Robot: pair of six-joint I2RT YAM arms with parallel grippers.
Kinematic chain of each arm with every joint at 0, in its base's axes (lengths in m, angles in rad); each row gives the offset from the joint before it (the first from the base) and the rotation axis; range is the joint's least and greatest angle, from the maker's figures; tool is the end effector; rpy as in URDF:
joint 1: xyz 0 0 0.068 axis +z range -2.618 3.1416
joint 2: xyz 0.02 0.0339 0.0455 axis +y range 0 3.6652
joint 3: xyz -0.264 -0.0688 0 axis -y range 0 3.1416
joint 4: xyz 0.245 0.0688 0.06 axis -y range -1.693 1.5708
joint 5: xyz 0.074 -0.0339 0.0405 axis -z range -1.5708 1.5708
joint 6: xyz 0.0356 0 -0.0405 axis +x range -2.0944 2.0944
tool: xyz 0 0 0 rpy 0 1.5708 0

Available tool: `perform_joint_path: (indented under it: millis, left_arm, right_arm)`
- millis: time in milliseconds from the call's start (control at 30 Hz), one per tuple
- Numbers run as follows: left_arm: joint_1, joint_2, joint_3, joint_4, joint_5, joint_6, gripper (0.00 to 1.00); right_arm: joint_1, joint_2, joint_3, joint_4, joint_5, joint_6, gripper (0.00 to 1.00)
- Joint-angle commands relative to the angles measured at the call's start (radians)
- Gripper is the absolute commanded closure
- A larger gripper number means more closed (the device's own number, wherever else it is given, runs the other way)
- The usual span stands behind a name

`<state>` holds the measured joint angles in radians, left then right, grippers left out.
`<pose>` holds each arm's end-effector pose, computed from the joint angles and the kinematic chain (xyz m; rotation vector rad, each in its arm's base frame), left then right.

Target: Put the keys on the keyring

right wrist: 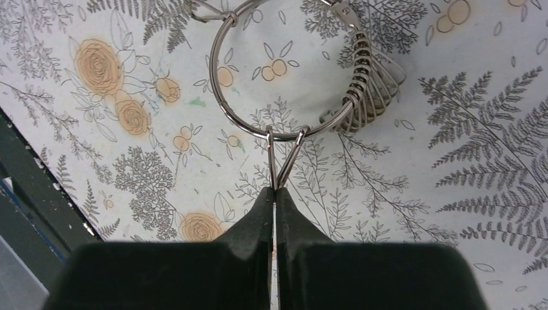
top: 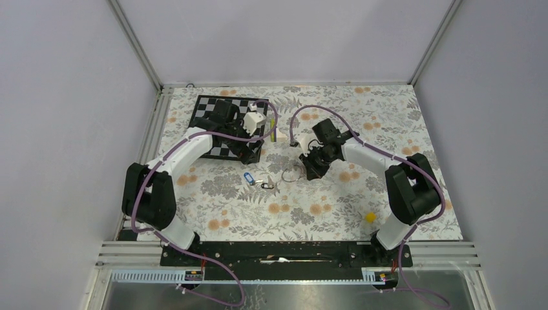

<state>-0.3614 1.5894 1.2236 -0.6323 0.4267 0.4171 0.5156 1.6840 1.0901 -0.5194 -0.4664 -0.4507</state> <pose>0.3061 -0.1315 0.2564 1.1014 2.2630 -0.5234 0.2820 0.1782 0.1935 -1.3507 2.2616 0.6443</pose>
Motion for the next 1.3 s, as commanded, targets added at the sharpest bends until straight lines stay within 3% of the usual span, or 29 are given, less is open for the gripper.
perform_joint_path:
  millis: [0, 400, 867, 1267]
  left_arm:
    - [0.006, 0.005, 0.043, 0.037, 0.044, -0.006, 0.01]
    - [0.006, -0.025, 0.017, 0.037, 0.030, 0.001, 0.01]
    - [0.006, -0.049, -0.012, 0.037, 0.019, 0.003, 0.01]
    - [0.006, -0.068, -0.020, 0.037, 0.006, 0.009, 0.01]
  right_arm:
    - [0.007, 0.008, 0.029, -0.010, 0.090, 0.027, 0.96]
    - [0.007, 0.010, -0.010, 0.018, 0.063, 0.014, 0.68]
    - [0.037, 0.050, -0.010, 0.054, -0.012, 0.014, 0.67]
    - [0.111, 0.060, -0.044, 0.143, 0.147, 0.010, 0.59]
